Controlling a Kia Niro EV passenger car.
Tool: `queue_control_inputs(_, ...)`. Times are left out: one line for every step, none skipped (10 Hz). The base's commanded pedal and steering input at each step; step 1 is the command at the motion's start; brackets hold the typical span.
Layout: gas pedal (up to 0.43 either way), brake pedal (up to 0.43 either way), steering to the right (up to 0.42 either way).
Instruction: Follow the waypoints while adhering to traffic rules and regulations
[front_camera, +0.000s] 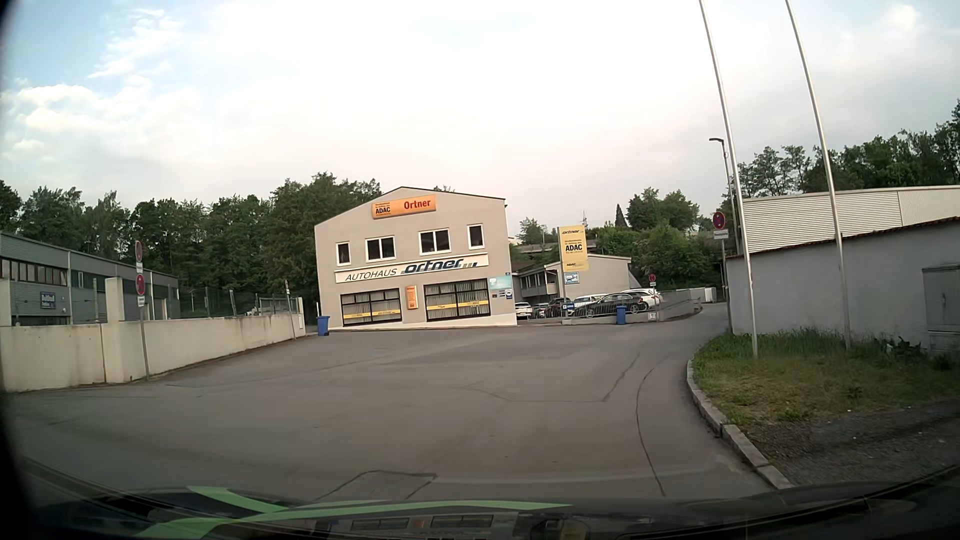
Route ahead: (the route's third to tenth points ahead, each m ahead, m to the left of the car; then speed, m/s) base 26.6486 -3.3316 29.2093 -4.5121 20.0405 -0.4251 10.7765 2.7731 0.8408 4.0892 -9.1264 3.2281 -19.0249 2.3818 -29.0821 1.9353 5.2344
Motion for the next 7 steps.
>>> queue_control_inputs(0.0, 0.0, 0.026)
queue_control_inputs(0.0, 0.0, 0.025)
queue_control_inputs(0.0, 0.0, 0.021)
queue_control_inputs(0.0, 0.0, 0.02)
queue_control_inputs(0.0, 0.0, 0.02)
queue_control_inputs(0.0, 0.0, 0.02)
queue_control_inputs(0.0, 0.0, 0.018)
